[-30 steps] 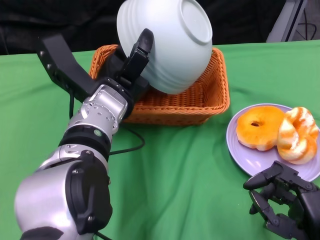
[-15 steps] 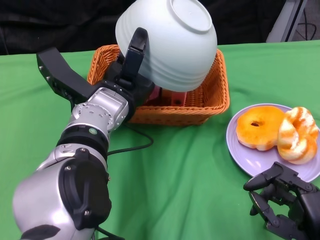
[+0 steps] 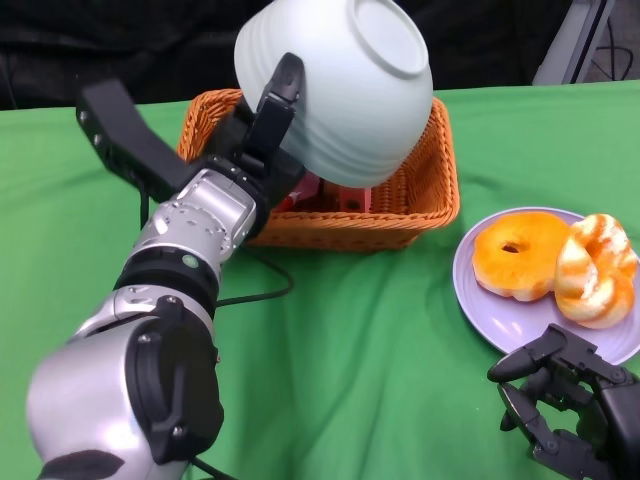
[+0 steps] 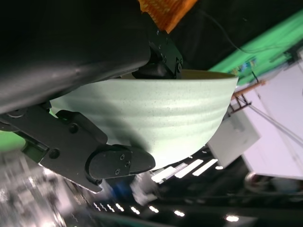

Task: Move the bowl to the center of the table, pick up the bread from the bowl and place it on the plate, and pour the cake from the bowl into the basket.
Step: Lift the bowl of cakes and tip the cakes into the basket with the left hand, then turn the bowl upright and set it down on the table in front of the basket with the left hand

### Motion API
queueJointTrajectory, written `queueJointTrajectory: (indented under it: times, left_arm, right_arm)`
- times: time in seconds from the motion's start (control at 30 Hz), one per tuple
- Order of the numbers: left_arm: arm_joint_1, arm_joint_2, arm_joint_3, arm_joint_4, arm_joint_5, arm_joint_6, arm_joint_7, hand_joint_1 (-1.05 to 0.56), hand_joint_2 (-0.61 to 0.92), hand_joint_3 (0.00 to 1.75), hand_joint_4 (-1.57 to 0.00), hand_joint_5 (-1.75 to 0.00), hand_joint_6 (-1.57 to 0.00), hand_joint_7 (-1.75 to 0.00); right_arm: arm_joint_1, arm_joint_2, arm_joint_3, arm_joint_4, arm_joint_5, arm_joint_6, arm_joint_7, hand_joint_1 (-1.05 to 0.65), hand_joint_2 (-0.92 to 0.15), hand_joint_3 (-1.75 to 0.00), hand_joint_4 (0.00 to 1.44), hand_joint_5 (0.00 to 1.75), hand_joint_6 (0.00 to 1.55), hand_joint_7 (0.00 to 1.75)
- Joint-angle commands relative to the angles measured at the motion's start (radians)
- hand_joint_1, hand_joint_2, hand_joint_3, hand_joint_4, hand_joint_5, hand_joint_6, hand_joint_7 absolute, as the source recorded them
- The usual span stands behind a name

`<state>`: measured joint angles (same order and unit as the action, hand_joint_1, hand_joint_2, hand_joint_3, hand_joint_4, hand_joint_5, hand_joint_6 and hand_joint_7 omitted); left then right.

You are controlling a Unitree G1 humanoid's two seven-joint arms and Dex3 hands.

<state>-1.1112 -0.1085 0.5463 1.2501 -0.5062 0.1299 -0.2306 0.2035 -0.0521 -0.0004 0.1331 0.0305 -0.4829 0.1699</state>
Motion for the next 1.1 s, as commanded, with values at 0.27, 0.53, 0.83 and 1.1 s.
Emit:
queueJointTrajectory:
  times: [0.27, 0.53, 0.83, 1.1]
  left_arm:
    - [0.008, 0.058, -0.233, -0.131, 0.207, -0.226, -0.203, -0.13, 0.55, 1.21, -0.8, -1.75, -0.83, -1.5]
    - [0.097, 0.125, -0.37, -0.31, 0.293, -0.316, -0.353, -0.24, 0.57, 1.1, -0.79, -1.75, -0.77, -1.53]
    - [0.228, 0.203, -0.492, -0.448, 0.427, -0.564, -0.382, -0.2, 0.55, 1.07, -0.8, -1.74, -0.74, -1.49]
    - [0.423, 0.283, -0.537, -0.451, 0.65, -1.159, -0.203, -0.11, 0.5, 1.18, -0.81, -1.72, -0.79, -1.36]
  right_arm:
    - [0.002, -0.013, -0.008, -0.014, -0.009, -0.001, -0.01, -0.18, -0.77, -0.57, 0.64, 1.64, 0.61, 1.36]
    - [0.003, -0.014, -0.009, -0.014, -0.013, -0.003, -0.011, -0.2, -0.76, -0.59, 0.64, 1.64, 0.61, 1.37]
    - [0.0, -0.013, -0.007, -0.009, -0.007, -0.001, -0.004, -0.22, -0.75, -0.6, 0.64, 1.64, 0.62, 1.36]
    - [0.012, -0.011, -0.001, -0.036, -0.013, 0.013, -0.009, -0.22, -0.75, -0.59, 0.64, 1.62, 0.62, 1.35]
